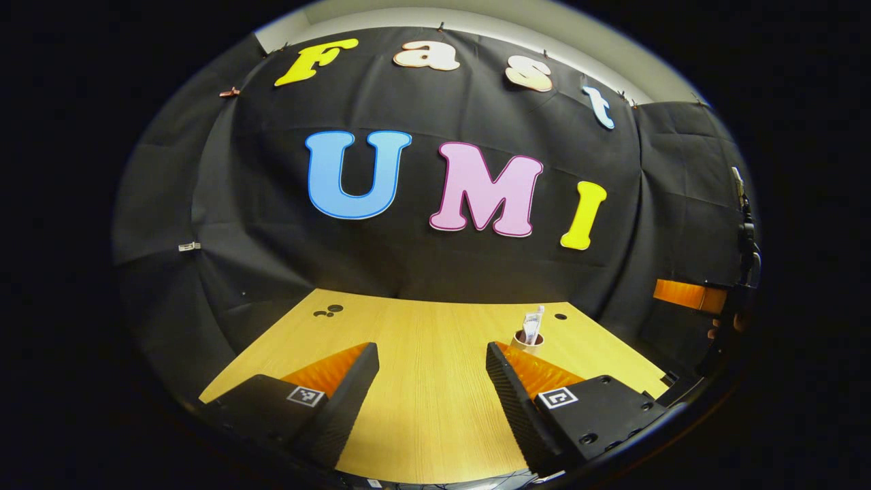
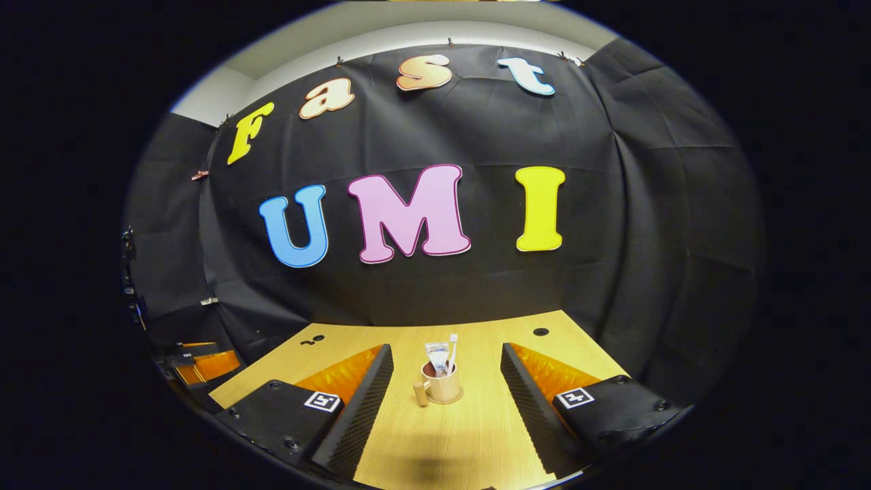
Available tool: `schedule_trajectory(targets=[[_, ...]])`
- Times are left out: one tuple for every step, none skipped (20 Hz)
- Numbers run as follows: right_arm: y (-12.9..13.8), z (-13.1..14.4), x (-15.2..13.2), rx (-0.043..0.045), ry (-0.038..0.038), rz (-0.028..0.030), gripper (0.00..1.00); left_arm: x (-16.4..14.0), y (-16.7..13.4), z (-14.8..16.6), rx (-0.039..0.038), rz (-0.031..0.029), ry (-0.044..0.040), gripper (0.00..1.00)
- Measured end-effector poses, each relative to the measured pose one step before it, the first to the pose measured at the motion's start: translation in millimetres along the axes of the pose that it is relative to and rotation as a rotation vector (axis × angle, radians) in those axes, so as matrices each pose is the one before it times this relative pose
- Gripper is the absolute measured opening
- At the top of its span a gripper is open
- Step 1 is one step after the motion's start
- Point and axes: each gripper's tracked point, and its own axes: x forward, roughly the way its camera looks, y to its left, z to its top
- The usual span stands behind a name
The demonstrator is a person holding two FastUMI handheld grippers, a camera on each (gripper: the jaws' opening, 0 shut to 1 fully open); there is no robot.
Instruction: Put the toothbrush and toothpaste on the desktop into the cup, then pick up the cup and place it on the coaster on the desktop.
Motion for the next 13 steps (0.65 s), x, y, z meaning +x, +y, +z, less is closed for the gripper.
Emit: schedule_trajectory(targets=[[0.5, -0.33, -0.54, -0.00187, 0.00099, 0.00141, 0.98, -1.11, 0.91, -1.25, -0.00674, -0.00239, 0.0008, 0.98], [-0.33, -1.73, 0.76, -0.00313, 0.0031, -0.00362, 0.98, -0.21, 0.1, 0.43, -0.00355, -0.00307, 0.00047, 0.98], [0.44, -0.64, 0.12, -0.00168, 0.0024, -0.00112, 0.98, -0.58, 0.76, 0.23, 0.00187, -0.00116, -0.00112, 0.98], [0.93, 0.03, -0.28, 0.00097, -0.00023, 0.00103, 0.98, 0.39, 0.97, 1.48, 0.00618, 0.00102, -0.0019, 0.98], [1.49, -1.02, 0.74, 0.00425, 0.00105, 0.00256, 0.98, 0.25, 0.85, 0.04, 0.00696, 0.00258, -0.00151, 0.98], [1.34, -1.16, 0.42, 0.00483, 0.00363, 0.00533, 0.98, -0.22, 0.68, 1.89, 0.00404, 0.00103, -0.00318, 0.98], [1.34, -1.31, 1.4, 0.00076, 0.00392, 0.00352, 0.98, 0.02, -1.04, 0.9, 0.00116, -0.00241, -0.00345, 0.98], [0.54, -0.59, 1.37, -0.00189, 0.00299, 0.00407, 0.98, -1.01, -1.22, 1.31, -0.00136, -0.00507, -0.00262, 0.98], [1.6, 0.27, 0.4, -0.00267, 0.00268, 0.00442, 0.98, -0.13, -1.91, -1.1, -0.00231, -0.00665, 0.00178, 0.98], [2.07, -0.01, 0.95, -0.00076, 0.00016, 0.0046, 0.98, 0.5, -2.11, -0.75, 0.00061, -0.00576, 0.00621, 0.98], [0.54, 0.47, 0.49, 0.00098, -0.00217, 0.00233, 0.98, 1.63, -1.28, -2.47, 0.00412, -0.00219, 0.00527, 0.98], [0.69, -0.84, -0.87, 0.00424, 0.00352, 0.00078, 0.98, 1.25, -2.06, 1.64, 0.00487, -0.00339, 0.00406, 0.98], [1.23, -3.92, -0.6, 0.00704, 0.01359, 0.00281, 0.98, 0.56, -4.08, 1.86, 0.00495, -0.00615, 0.00572, 0.98]])
